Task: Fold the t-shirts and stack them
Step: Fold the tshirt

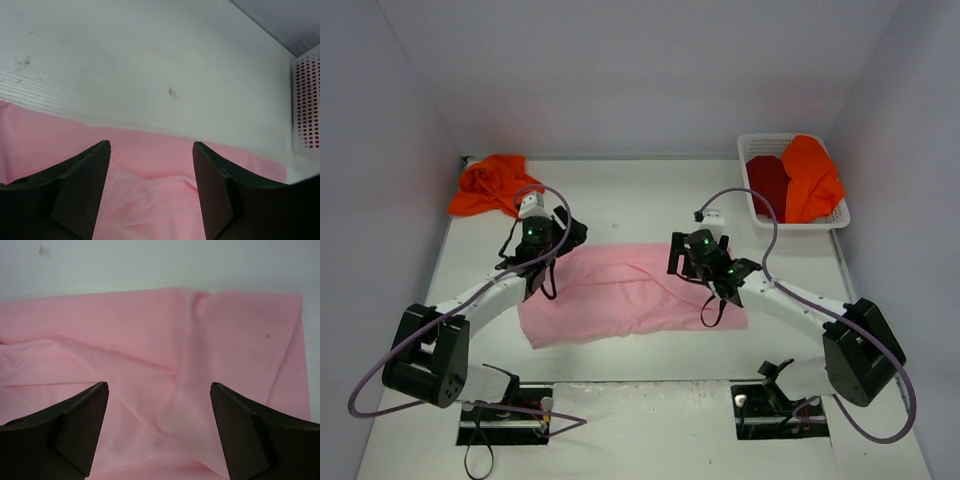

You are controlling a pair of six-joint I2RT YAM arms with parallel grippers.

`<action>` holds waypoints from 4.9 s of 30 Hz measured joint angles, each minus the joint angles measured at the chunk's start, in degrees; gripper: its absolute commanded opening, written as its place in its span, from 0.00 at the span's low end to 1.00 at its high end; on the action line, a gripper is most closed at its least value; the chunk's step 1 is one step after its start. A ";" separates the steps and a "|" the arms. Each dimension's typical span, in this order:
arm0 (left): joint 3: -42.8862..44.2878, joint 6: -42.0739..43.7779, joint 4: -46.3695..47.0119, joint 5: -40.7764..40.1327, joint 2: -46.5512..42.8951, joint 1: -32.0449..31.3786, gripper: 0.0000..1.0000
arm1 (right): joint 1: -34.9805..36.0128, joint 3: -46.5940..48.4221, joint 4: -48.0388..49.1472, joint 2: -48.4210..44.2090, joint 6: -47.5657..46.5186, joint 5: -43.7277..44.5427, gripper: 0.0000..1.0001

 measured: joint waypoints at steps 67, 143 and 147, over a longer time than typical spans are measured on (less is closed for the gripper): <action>-1.92 -6.25 1.11 5.22 8.33 -5.81 0.61 | -4.33 8.15 9.11 24.28 4.28 0.46 0.77; -4.59 -3.78 -12.57 2.05 -0.63 -12.55 0.61 | -4.66 5.86 10.25 22.69 3.89 0.44 0.77; -4.72 -3.80 -15.17 0.92 -4.79 -12.85 0.61 | -4.66 6.14 9.64 22.69 3.89 0.44 0.77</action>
